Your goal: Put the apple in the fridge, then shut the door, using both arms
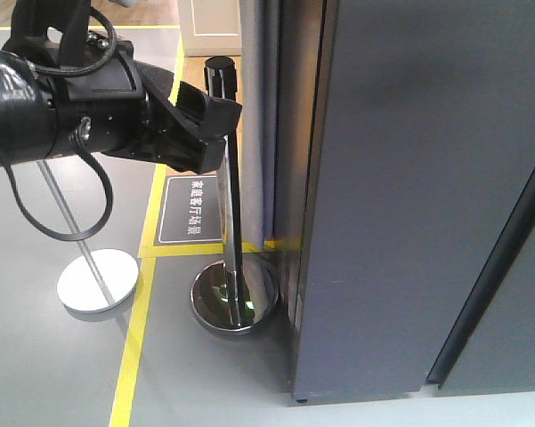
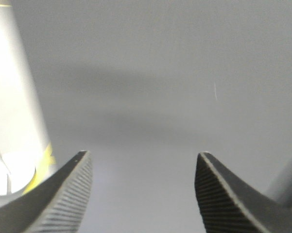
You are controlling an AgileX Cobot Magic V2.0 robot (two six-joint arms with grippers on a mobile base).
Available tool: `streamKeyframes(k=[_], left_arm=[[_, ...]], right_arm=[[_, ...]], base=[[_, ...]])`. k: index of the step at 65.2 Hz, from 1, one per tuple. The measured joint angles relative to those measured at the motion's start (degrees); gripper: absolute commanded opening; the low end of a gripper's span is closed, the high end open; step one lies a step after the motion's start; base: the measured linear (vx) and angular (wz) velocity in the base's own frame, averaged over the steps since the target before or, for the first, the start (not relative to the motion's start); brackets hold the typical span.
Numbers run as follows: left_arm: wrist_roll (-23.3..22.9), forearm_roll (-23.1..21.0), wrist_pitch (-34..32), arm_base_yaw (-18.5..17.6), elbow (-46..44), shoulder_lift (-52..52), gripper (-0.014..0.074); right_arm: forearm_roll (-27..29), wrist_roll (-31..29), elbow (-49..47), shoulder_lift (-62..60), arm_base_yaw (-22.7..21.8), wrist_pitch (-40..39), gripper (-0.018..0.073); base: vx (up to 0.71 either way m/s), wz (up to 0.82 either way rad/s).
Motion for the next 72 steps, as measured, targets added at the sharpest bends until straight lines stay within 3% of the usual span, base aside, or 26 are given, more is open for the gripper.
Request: streamKeyframes(k=[16,27,42,72], left_arm=[[0.0,0.0,0.0,0.0,0.0,0.0,0.0514],[0.0,0.0,0.0,0.0,0.0,0.0,0.0514],[-0.2,-0.9,-1.4,0.0,0.0,0.0,0.0514],[-0.2,-1.1,-5.8,0.0,0.0,0.6,0.0503]], right_arm=[[0.0,0.1,19.3,-18.5,0.0,-4.5,0.0435],[0.0,0.1,26.1,-22.5,0.0,-4.9,0.0435],[-0.1,0.2,27.5,-22.8,0.0,-4.8,0.0432],[0.1,0.2,27.6,-22.8,0.0,-5.4,0.0328]], base=[[0.00,0.00],[0.00,0.00],[0.00,0.00],[0.00,0.00]])
